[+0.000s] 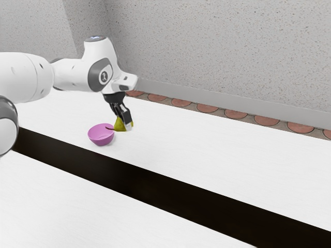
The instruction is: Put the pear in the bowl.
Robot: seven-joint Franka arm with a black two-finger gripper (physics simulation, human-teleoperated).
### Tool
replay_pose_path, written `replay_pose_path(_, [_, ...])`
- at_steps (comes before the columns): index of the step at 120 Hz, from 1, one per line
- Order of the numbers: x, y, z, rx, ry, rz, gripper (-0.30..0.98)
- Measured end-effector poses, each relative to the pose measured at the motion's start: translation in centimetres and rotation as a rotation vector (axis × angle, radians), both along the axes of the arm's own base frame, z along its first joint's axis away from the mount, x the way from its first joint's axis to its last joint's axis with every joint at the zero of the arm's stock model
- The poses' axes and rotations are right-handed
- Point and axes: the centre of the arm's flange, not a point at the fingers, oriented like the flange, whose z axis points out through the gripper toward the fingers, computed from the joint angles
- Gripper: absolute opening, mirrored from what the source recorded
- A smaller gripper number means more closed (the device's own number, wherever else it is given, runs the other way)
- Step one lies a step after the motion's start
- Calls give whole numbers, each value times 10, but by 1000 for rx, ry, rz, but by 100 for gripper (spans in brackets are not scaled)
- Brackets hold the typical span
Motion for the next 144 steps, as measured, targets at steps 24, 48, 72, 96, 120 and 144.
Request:
replay_pose_path(24, [-1, 88, 3, 16, -11, 72, 19])
replay_pose_path(48, [22, 139, -20, 66, -13, 82, 20])
replay_pose_path(72, [39, 156, -54, 81, 4, 58, 20])
replay_pose_path(96, [46, 151, -83, 73, 29, 26, 23])
replay_pose_path(120, [48, 143, -82, 52, 26, -6, 49])
replay_pose_path(144, [45, 128, -62, 36, 11, -39, 61])
